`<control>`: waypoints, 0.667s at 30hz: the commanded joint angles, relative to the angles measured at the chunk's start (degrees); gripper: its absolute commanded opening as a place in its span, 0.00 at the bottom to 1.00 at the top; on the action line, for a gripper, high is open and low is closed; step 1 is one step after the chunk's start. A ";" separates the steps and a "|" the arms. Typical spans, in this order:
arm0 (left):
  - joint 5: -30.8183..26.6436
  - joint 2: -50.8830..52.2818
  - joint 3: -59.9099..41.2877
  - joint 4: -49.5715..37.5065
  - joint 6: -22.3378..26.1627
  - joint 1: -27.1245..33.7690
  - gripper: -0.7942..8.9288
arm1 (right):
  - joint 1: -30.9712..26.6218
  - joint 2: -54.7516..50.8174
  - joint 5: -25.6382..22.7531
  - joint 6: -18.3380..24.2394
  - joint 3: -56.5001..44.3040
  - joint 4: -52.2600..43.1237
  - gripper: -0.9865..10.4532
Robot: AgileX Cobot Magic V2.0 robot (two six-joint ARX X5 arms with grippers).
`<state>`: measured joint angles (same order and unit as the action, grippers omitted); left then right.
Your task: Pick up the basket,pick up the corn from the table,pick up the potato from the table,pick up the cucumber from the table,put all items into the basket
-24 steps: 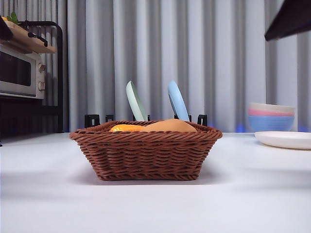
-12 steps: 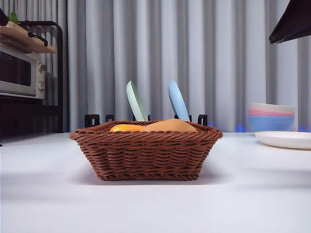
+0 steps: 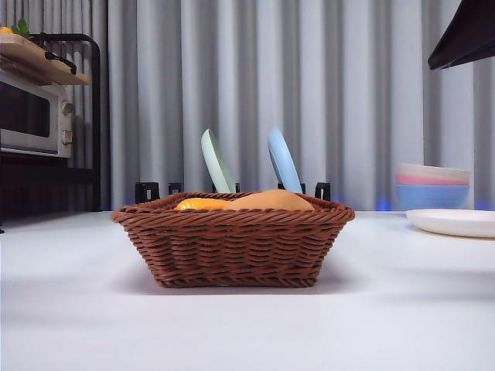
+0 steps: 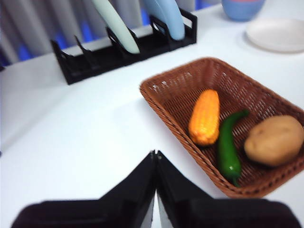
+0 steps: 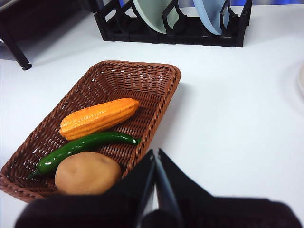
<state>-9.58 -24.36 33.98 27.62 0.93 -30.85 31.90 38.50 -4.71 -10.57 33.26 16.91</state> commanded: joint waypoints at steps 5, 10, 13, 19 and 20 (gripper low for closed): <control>5.27 11.17 -7.82 -4.85 0.72 13.00 0.08 | 0.00 -0.02 -0.15 -0.48 -0.31 -0.17 0.09; 5.51 16.35 -17.57 -10.19 0.31 23.21 0.08 | 0.00 -0.02 -0.15 -0.48 -0.31 -0.15 0.09; 5.53 18.16 -23.08 -13.09 0.33 27.15 0.08 | 0.00 0.00 -0.15 -0.48 -0.31 -0.13 0.09; 6.67 22.23 -31.34 -16.66 0.15 30.60 0.08 | 0.00 -0.02 -0.15 -0.48 -0.31 -0.13 0.09; 7.52 22.97 -32.26 -16.66 0.13 30.93 0.08 | 0.00 -0.02 -0.15 -0.48 -0.31 -0.13 0.09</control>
<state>-2.74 -2.00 2.50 11.77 1.02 -0.25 31.90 38.50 -4.69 -10.57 33.26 17.06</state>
